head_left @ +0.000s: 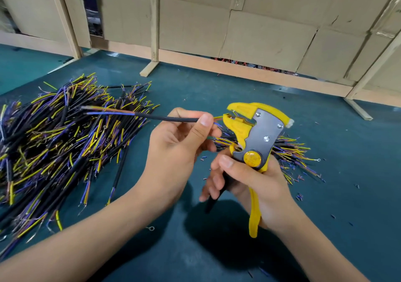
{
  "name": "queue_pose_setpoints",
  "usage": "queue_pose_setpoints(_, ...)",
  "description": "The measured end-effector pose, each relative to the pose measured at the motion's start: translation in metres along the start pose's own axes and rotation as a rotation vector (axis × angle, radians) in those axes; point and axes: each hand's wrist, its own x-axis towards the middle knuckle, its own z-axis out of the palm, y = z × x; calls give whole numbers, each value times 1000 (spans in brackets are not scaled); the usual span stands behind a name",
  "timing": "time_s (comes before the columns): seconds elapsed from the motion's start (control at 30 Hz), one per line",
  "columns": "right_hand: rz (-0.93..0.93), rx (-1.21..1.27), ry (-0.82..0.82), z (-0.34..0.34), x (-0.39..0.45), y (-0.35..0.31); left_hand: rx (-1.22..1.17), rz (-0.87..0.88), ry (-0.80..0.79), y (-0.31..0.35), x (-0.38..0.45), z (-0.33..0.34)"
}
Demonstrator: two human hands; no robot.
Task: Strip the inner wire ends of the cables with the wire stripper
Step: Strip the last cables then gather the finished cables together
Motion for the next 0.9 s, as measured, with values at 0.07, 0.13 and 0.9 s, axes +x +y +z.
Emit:
queue_pose_setpoints(0.07, 81, 121, -100, 1, -1, 0, -73, 1, 34, 3, 1, 1)
queue_pose_setpoints(0.13, 108, 151, -135, 0, -1, 1, -134, -20, 40, 5, 2, 2)
queue_pose_setpoints(0.9, 87, -11, -109, -9, 1, 6, -264, -133, 92, 12, 3, 4)
